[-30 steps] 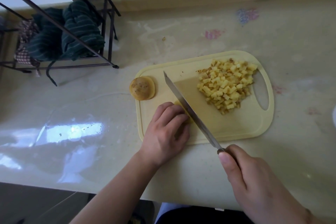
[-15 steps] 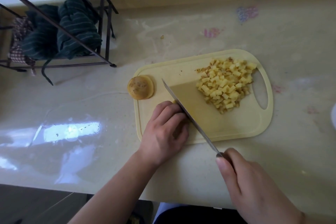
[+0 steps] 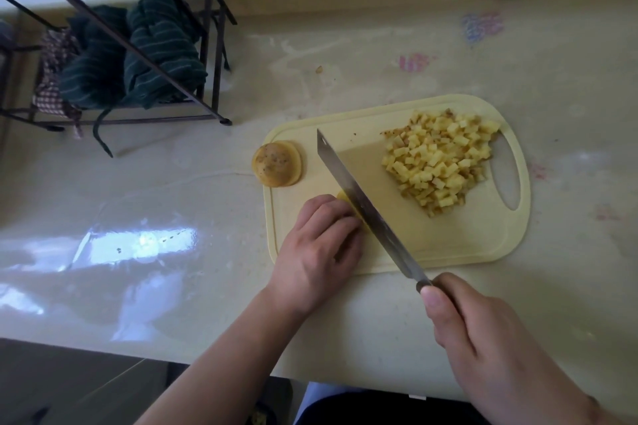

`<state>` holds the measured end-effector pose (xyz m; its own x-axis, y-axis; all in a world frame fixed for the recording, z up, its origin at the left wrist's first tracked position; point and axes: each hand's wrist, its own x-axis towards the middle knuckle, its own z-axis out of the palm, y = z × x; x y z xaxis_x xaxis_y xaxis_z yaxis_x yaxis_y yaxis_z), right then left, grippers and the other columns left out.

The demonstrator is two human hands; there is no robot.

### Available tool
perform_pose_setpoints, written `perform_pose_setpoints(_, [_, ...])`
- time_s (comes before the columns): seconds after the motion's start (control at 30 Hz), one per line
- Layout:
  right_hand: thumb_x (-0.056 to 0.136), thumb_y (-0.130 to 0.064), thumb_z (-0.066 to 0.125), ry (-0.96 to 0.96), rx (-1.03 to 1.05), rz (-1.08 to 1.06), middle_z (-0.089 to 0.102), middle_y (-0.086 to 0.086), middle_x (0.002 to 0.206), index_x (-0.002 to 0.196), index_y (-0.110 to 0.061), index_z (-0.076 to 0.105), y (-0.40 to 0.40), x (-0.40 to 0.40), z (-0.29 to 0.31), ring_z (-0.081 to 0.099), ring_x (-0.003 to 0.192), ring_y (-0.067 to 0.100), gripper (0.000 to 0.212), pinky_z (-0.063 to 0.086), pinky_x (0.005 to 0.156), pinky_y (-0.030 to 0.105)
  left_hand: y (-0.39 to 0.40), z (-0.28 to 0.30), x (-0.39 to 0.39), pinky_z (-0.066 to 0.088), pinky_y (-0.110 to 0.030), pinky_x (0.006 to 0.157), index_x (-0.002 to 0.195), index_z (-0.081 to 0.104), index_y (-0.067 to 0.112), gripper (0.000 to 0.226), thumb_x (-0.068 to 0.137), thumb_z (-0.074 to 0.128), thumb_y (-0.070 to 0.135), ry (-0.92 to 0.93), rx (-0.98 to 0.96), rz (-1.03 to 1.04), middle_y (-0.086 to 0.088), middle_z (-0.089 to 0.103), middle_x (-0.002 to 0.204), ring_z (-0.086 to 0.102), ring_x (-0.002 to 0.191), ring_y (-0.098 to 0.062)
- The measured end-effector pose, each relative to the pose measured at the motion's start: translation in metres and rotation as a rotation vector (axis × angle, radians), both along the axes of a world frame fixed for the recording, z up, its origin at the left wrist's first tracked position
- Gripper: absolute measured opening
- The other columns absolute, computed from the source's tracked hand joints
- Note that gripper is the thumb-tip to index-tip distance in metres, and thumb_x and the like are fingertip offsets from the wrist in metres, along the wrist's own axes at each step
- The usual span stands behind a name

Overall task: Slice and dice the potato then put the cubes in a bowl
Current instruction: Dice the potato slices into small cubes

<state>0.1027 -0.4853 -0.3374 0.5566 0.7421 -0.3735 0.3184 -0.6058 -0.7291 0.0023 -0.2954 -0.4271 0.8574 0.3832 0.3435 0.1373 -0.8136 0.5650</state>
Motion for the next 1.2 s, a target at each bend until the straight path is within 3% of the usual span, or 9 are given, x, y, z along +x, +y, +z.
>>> perform_pose_setpoints(0.2, [0.077,-0.078,0.011,0.014,-0.047,0.005,0.059,0.005,0.070,0.081,-0.035,0.040,-0.008,-0.007,0.001,0.052,0.052,0.015,0.051,0.036,0.051,0.028,0.001,-0.002,0.001,0.050,-0.031,0.096,0.090,0.075,-0.004,0.011,0.094,0.068,0.005,-0.009,-0.018,-0.007,-0.014,0.071,0.100,0.062,0.101,-0.032])
perform_pose_setpoints(0.33, [0.069,-0.087,0.003,0.050,-0.093,-0.014,0.054,-0.008,0.057,0.077,-0.046,0.037,-0.016,-0.011,0.006,0.048,0.048,0.008,0.054,0.032,0.048,0.019,0.002,-0.003,0.001,0.050,-0.031,0.096,0.090,0.076,-0.003,0.011,0.094,0.069,0.005,-0.010,-0.020,-0.012,-0.013,0.072,0.100,0.065,0.100,-0.033])
perform_pose_setpoints(0.47, [0.079,-0.076,0.007,-0.017,-0.081,0.025,0.056,-0.019,0.065,0.077,-0.036,0.036,0.000,-0.011,-0.001,0.050,0.054,0.007,0.050,0.033,0.051,0.024,0.003,-0.003,0.001,0.051,-0.031,0.096,0.090,0.076,-0.003,0.009,0.092,0.072,0.004,-0.026,-0.028,-0.010,-0.013,0.072,0.101,0.064,0.101,-0.032])
perform_pose_setpoints(0.6, [0.088,-0.063,0.018,-0.051,-0.033,0.036,0.053,-0.006,0.057,0.070,-0.031,0.036,0.017,-0.004,-0.006,0.046,0.048,0.010,0.042,0.030,0.050,0.031,0.002,-0.002,0.001,0.052,-0.033,0.094,0.089,0.076,-0.003,0.003,0.088,0.076,0.000,-0.031,-0.028,-0.018,-0.013,0.071,0.099,0.062,0.100,-0.030])
perform_pose_setpoints(0.9, [0.083,-0.068,0.019,-0.020,-0.004,-0.012,0.056,0.013,0.063,0.077,-0.031,0.041,0.005,-0.005,0.001,0.048,0.045,0.016,0.044,0.036,0.049,0.031,0.004,-0.002,-0.005,0.052,-0.034,0.090,0.088,0.076,-0.002,0.004,0.089,0.077,0.002,-0.011,0.003,-0.012,-0.013,0.069,0.095,0.062,0.095,-0.032])
perform_pose_setpoints(1.0, [0.081,-0.070,0.018,0.000,-0.017,-0.001,0.056,0.013,0.065,0.078,-0.031,0.042,0.002,-0.009,0.004,0.048,0.047,0.017,0.046,0.037,0.051,0.034,0.005,-0.001,-0.005,0.052,-0.033,0.089,0.087,0.075,-0.003,0.006,0.090,0.073,0.002,-0.011,-0.011,-0.005,-0.013,0.070,0.095,0.062,0.095,-0.032])
perform_pose_setpoints(1.2, [0.076,-0.080,0.010,0.022,-0.060,-0.002,0.059,0.005,0.069,0.081,-0.035,0.040,-0.007,-0.016,0.003,0.051,0.051,0.014,0.055,0.038,0.053,0.027,0.009,-0.001,-0.005,0.053,-0.034,0.090,0.087,0.075,-0.004,0.007,0.090,0.071,0.000,-0.004,-0.021,-0.025,-0.014,0.072,0.097,0.066,0.094,-0.035])
